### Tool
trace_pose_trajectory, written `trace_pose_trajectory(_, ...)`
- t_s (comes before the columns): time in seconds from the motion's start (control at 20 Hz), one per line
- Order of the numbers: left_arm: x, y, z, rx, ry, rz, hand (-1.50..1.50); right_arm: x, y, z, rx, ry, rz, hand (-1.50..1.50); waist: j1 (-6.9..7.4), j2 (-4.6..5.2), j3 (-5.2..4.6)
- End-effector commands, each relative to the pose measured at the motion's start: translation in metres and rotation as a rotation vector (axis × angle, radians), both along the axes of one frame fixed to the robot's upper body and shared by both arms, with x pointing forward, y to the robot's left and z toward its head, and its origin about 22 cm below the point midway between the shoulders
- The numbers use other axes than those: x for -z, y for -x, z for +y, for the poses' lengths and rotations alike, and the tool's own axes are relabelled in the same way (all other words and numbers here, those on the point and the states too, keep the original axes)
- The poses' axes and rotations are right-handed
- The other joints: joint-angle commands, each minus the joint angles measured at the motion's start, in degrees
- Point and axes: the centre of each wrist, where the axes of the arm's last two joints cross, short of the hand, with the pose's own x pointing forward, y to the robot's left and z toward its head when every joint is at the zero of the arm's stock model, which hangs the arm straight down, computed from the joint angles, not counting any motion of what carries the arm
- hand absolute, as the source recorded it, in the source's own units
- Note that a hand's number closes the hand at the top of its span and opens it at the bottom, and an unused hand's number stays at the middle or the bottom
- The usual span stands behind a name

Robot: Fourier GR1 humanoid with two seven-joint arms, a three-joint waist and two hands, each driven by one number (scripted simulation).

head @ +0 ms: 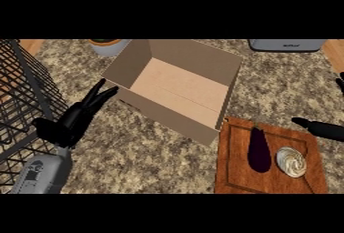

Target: Pick the cupcake from the cutting board and place it in the cardboard box

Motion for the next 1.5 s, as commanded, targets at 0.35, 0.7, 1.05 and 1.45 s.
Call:
trace_pose_trajectory(0.35, 0.023, 0.032, 0.031, -0.410, -0.261, 0.078, 0.00, -0.028, 0.046, -0.056, -0.224, 0.588, 0.457, -1.50, -0.24, 0.40, -0.50)
trace_pose_trajectory(0.7, 0.020, 0.036, 0.026, -0.446, -0.287, 0.085, 0.00, -0.043, 0.051, -0.022, -0.381, 0.745, 0.746, -1.50, -0.44, 0.42, -0.52)
trace_pose_trajectory(1.05, 0.010, 0.051, 0.020, -0.459, -0.304, 0.087, 0.00, -0.047, 0.054, 0.022, -0.355, 0.767, 0.810, -1.50, -0.72, 0.41, -0.37)
trace_pose_trajectory(1.45, 0.018, 0.063, 0.003, -0.462, -0.281, 0.084, 0.00, -0.031, 0.049, 0.050, -0.291, 0.813, 0.885, -1.50, -0.44, 0.60, -0.34)
